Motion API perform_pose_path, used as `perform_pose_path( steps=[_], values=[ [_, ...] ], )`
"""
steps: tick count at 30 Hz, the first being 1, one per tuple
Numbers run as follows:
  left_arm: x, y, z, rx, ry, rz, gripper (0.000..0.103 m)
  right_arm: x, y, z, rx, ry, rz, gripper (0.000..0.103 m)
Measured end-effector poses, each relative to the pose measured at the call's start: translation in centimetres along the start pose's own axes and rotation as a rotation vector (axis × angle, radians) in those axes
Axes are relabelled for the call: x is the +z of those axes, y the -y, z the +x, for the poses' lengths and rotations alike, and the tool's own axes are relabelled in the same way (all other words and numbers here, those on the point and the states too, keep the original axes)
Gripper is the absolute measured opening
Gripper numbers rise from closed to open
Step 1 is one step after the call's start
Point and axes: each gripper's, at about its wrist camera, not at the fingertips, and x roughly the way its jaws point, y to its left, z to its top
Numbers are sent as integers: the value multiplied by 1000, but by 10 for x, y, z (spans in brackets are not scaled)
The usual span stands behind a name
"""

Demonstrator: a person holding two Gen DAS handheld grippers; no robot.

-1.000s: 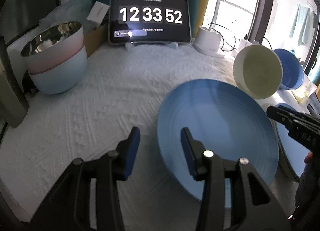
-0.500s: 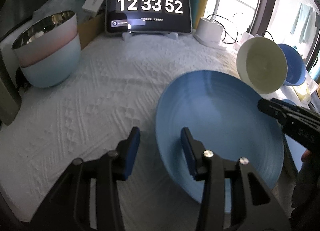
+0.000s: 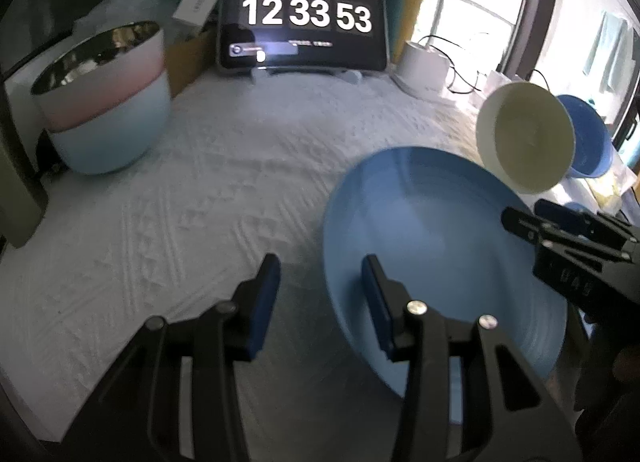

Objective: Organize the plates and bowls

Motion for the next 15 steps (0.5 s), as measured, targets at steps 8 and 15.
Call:
perform_pose_path(
  steps=[8, 15],
  values=[
    [1, -6, 1, 4, -14, -14, 44, 3, 7, 18, 38, -91, 66, 47],
    [0, -8, 0, -27, -13, -18, 43, 1, 1, 15, 55, -81, 42, 46]
  ],
)
